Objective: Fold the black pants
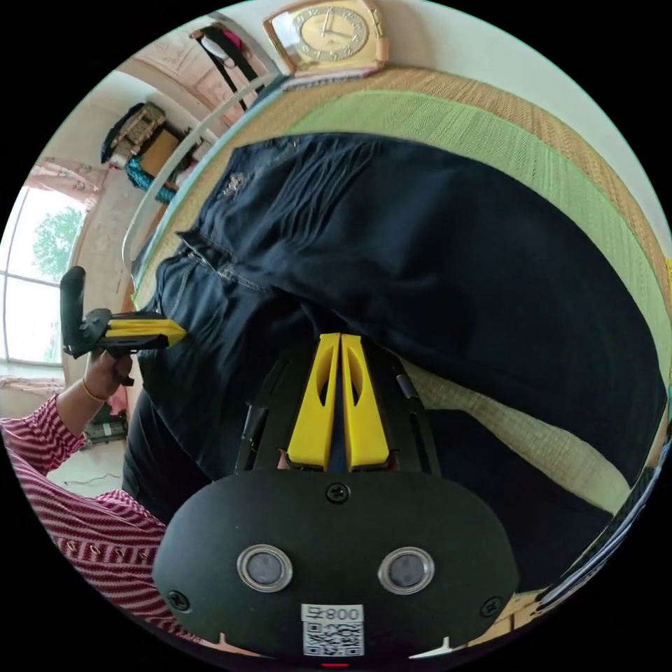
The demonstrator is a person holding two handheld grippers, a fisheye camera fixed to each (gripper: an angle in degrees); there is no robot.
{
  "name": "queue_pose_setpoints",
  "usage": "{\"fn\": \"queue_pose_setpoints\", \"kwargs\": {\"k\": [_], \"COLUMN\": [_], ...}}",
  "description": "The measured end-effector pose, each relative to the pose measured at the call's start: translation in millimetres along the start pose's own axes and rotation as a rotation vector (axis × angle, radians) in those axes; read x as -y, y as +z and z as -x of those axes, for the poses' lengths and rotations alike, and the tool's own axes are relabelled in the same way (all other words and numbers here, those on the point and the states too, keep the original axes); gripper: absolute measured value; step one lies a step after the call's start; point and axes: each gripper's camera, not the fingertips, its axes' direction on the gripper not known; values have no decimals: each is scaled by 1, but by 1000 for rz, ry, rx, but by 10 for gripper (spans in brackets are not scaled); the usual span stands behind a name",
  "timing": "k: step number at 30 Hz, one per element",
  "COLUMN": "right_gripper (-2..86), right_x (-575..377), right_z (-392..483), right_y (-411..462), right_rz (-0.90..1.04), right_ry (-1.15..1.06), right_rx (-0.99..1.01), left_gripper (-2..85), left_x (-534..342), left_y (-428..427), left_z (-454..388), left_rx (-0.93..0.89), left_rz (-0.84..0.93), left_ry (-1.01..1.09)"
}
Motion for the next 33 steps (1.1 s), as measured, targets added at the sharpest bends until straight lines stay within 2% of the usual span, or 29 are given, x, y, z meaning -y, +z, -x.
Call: {"fn": "queue_pose_setpoints", "kwargs": {"k": [8,15,19,23,27,30,33], "right_gripper": [5,32,64,82,81,60,37], "right_x": [8,48,93,126,144,153,157], "right_z": [20,94,164,224,247,250,239], "right_y": [-23,-39,-24,0,25,39,28], "right_rz": [-11,-71,-58,-31,15,53,29], "right_ry": [-26,-215,-378,-506,-544,-537,-518], "right_rx": [77,179,128,12,-60,-100,-27], "left_gripper": [10,32,48,74,70,36,21], "left_x": [14,8,4,-1,-4,-5,-7], "left_y": [-22,-6,-9,-13,-4,-6,-13], "left_z": [62,100,100,103,117,120,123], "left_rx": [24,63,104,230,184,216,196], "left_rz": [-156,-139,-172,-169,-128,-116,-130], "left_ry": [-81,-170,-165,-161,-180,-186,-184]}}
